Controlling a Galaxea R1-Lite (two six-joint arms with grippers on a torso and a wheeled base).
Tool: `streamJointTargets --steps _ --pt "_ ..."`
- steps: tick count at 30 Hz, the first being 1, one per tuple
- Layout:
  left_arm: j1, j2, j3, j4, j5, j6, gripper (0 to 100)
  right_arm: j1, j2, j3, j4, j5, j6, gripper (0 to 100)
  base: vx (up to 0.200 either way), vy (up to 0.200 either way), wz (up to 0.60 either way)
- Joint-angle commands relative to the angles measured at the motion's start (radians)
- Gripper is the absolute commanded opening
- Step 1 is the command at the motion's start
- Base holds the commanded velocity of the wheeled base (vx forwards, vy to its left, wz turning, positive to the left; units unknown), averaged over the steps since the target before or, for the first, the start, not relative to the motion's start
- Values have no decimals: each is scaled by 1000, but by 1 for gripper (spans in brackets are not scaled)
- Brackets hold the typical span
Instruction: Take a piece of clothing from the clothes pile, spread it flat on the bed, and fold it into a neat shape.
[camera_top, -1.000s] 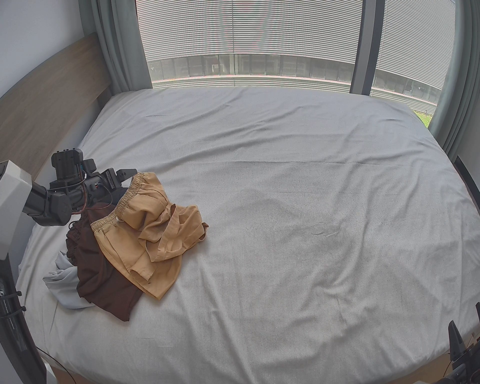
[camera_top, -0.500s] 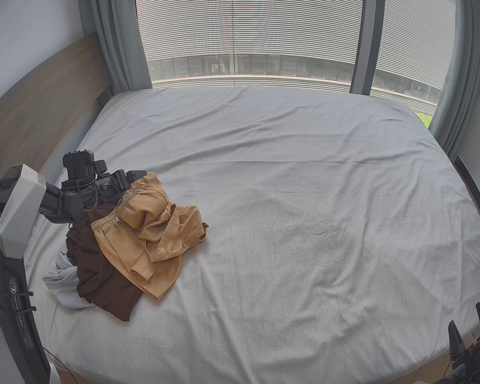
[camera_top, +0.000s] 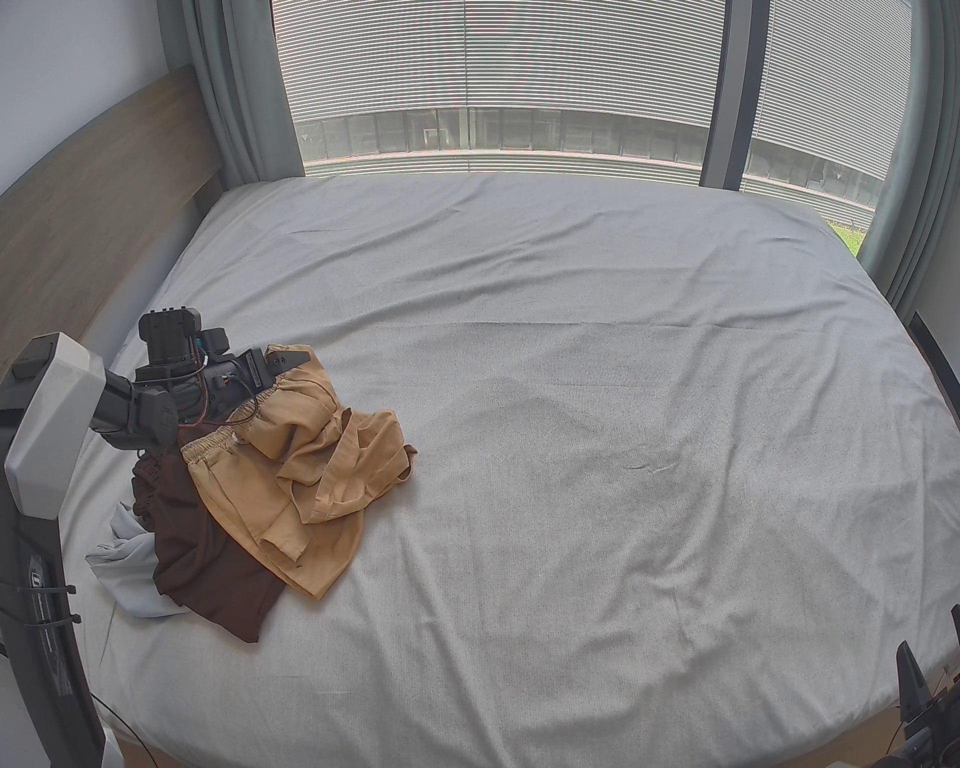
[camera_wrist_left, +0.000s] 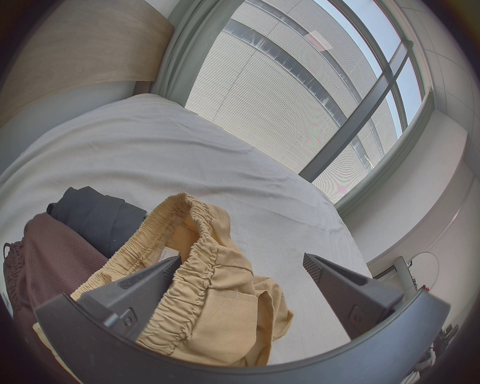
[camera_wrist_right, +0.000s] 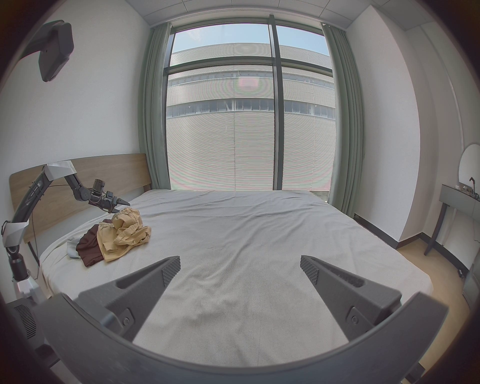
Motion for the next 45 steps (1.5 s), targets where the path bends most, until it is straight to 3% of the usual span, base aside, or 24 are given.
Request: streamJointTargets --steps 1,9,26,27,45 --pt "-5 1 8 3 -1 1 100 0 -4 16 0 0 -1 100 0 0 0" --pt "-8 -17 85 0 -75 6 100 0 -4 16 0 0 -1 100 0 0 0" --pt "-21 13 37 -9 -66 16 100 0 -4 16 0 1 -1 100 0 0 0" --pt "-21 13 36 -9 -66 16 0 0 -4 16 0 1 -1 100 0 0 0" --pt "-18 10 74 -9 -78 26 0 0 -4 16 0 1 -1 100 0 0 0"
